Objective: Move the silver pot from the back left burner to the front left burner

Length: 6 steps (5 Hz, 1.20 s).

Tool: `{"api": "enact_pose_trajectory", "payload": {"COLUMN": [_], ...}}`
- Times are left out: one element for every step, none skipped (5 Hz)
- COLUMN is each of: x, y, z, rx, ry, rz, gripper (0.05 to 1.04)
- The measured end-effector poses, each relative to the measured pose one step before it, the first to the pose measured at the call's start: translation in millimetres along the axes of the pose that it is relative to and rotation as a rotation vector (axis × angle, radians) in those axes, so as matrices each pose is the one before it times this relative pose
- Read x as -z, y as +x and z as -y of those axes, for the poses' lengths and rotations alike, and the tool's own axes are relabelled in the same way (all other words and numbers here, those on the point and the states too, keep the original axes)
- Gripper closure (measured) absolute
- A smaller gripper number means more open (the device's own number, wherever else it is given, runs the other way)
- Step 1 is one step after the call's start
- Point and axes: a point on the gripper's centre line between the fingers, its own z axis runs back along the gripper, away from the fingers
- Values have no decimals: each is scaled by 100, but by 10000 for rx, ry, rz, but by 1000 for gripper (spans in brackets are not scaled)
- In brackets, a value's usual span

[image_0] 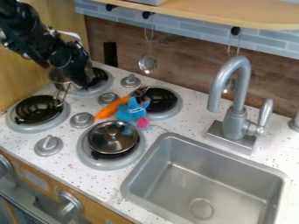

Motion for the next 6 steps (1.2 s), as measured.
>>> {"api": "enact_pose_trajectory", "payload": {"x": [-418, -109, 9, -340, -413, 62], "y": [-2370, -1681, -1207, -815, -881, -1058], "z": [-319, -811, -159, -587, -744, -186], "rx": [304, -232, -59, -102, -106, -117], "ry": [264, 304, 35, 225, 157, 18], "rz": [-613, -731, -441, -342, -382, -341], "gripper": [1003, 1003, 1003, 1003, 1003, 1003]}}
